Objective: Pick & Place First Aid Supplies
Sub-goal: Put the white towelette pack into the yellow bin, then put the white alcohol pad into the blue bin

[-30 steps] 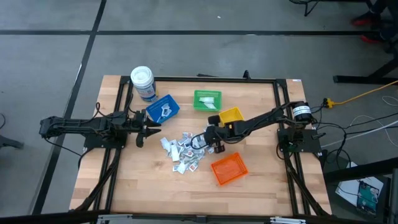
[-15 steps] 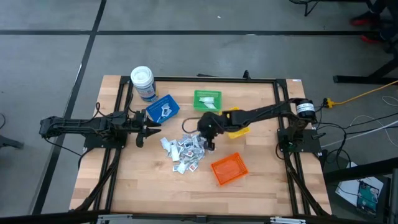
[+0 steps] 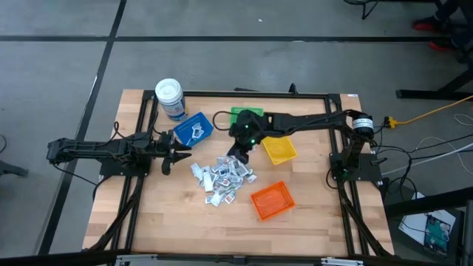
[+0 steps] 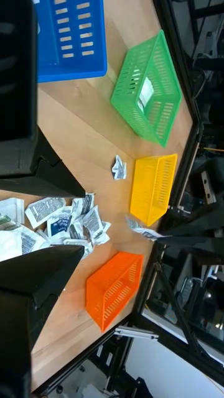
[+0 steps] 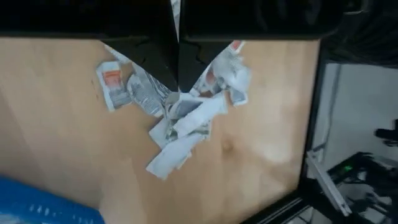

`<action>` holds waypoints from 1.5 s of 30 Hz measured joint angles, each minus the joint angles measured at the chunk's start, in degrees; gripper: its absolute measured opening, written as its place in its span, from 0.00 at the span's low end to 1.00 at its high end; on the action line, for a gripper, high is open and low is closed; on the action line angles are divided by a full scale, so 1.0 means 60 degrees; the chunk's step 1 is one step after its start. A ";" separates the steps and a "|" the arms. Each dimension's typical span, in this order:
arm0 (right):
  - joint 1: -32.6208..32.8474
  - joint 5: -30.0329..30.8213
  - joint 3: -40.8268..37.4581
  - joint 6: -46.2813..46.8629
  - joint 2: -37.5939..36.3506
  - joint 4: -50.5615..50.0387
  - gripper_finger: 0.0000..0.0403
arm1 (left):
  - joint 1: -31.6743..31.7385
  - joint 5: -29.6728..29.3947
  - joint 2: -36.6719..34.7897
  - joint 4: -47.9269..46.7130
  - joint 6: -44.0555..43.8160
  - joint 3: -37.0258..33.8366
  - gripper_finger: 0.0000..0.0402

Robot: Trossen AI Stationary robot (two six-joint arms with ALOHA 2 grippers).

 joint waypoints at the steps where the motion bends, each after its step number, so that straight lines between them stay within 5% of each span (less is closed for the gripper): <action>1: -0.0076 -0.0162 -0.0004 0.0038 -0.0042 -0.0114 0.00 | -0.0002 0.0000 0.0003 0.0000 0.0000 0.0002 0.32; 8: -0.0485 0.0263 -0.0576 -0.0434 -0.1286 -0.1445 0.00 | 0.0000 0.0000 0.0000 -0.0008 0.0000 0.0002 0.32; 24: -0.1424 0.0579 -0.5494 0.2226 -0.5354 -0.0277 0.00 | -0.0003 -0.0004 0.0003 -0.0001 0.0000 0.0000 0.32; 45: -0.2546 0.1141 -0.6495 0.2483 -0.5671 -0.0456 0.13 | 0.0000 -0.0002 0.0003 0.0000 0.0000 0.0000 0.32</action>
